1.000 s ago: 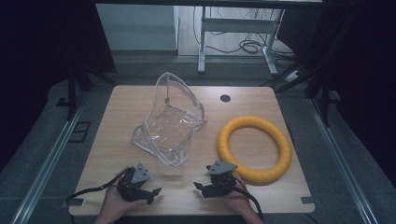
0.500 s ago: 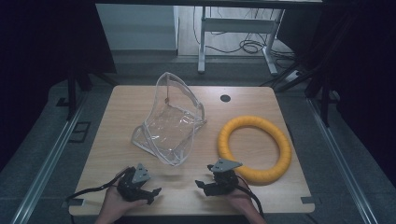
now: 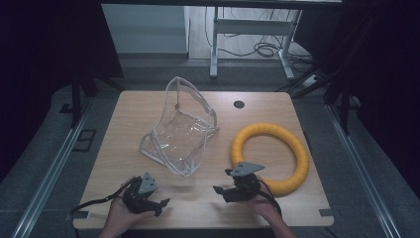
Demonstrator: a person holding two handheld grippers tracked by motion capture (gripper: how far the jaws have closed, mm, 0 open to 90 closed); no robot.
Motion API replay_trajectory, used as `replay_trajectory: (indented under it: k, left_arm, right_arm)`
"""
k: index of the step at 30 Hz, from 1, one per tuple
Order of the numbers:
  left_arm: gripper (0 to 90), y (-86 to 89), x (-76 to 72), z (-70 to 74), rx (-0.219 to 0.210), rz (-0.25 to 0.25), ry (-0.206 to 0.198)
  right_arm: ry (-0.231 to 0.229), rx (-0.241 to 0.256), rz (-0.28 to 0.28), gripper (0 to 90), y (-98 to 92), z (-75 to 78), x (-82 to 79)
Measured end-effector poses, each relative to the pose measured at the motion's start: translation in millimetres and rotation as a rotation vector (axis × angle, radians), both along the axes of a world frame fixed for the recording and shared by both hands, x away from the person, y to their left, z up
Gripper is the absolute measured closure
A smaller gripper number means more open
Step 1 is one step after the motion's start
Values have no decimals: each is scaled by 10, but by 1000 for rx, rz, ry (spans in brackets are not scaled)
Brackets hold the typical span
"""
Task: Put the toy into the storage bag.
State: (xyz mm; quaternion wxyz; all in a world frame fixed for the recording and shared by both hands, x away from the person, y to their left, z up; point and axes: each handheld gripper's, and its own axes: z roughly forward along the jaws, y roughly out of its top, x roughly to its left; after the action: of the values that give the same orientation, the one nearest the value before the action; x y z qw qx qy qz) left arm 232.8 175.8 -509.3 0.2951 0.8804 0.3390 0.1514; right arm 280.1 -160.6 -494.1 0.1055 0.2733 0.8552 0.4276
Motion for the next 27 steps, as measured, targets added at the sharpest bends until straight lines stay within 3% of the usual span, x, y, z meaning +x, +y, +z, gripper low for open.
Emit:
replay_trajectory:
  k: [4,17,27]
  left_arm:
    - [159,-15,3,-18,-1,-2,6]
    - [159,-15,0,-21,-1,-7,6]
    - [159,-22,-3,-27,-9,-11,11]
  right_arm:
    - [-1,-22,5,253,-45,89,23]
    - [59,-208,-4,242,-119,368,177]
    - [101,-314,-27,241,-225,421,298]
